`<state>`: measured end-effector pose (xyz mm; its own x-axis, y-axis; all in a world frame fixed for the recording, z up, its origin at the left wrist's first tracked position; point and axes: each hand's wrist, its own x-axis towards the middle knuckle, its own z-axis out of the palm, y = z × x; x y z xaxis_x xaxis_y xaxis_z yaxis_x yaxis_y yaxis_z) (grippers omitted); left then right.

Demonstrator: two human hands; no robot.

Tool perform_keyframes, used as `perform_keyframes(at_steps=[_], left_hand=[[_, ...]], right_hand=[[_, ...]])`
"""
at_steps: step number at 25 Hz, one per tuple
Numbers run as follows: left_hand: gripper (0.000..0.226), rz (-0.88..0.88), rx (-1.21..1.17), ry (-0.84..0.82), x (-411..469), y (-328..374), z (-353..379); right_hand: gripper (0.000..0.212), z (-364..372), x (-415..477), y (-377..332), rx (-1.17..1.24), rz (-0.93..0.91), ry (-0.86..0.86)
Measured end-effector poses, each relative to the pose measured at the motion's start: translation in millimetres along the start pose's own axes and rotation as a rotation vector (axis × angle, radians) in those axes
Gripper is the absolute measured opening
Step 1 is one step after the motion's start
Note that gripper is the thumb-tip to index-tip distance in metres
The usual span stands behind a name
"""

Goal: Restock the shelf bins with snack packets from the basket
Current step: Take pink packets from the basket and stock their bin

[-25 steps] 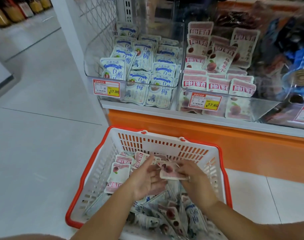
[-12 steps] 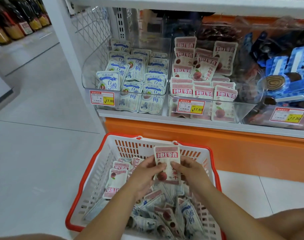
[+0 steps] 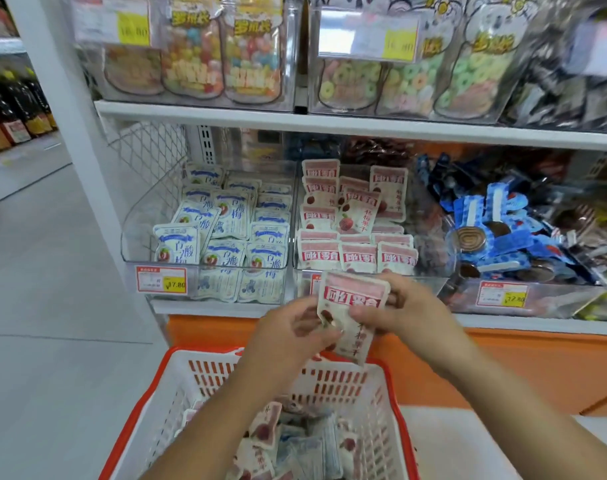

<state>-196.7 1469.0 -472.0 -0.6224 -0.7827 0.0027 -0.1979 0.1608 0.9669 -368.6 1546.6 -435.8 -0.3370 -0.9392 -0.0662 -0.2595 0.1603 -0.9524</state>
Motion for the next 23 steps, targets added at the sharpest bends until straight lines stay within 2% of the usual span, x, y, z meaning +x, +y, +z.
perform_keyframes(at_steps=[3,5,7,8,11,12,14,16,18,20,23], left_hand=[[0.043,0.212,0.253,0.263,38,34,-17],[0.056,0.236,0.447,0.347,72,43,-35],[0.069,0.129,0.556,0.285,100,42,-46],[0.069,0.082,0.541,0.240,110,37,-49],[0.057,0.050,0.496,0.196,116,23,-48],[0.055,0.064,0.526,0.208,117,21,-46],[0.050,0.099,0.536,0.215,121,20,-45],[0.042,0.111,0.474,0.203,124,19,-43],[0.037,0.123,0.415,0.202,126,15,-45],[0.040,0.118,0.415,0.201,128,11,-46],[0.048,0.092,0.444,0.213,132,7,-46]], right_hand=[[0.022,-51,37,-43,-0.230,-0.069,0.276],[0.032,-76,73,-59,-0.517,-0.079,0.440],[0.040,-88,108,-63,-0.873,-0.077,0.500],[0.038,-91,126,-63,-1.034,-0.086,0.509],[0.038,-99,178,-60,-1.347,-0.125,0.465],[0.040,-103,195,-59,-1.387,-0.103,0.424],[0.045,-110,220,-59,-1.345,0.068,0.304],[0.052,-110,233,-57,-1.086,0.261,0.177],[0.058,-107,238,-50,-1.007,0.309,0.149],[0.054,-101,244,-43,-1.253,0.248,0.194],[0.065,-94,245,-32,-1.596,0.161,0.330]])
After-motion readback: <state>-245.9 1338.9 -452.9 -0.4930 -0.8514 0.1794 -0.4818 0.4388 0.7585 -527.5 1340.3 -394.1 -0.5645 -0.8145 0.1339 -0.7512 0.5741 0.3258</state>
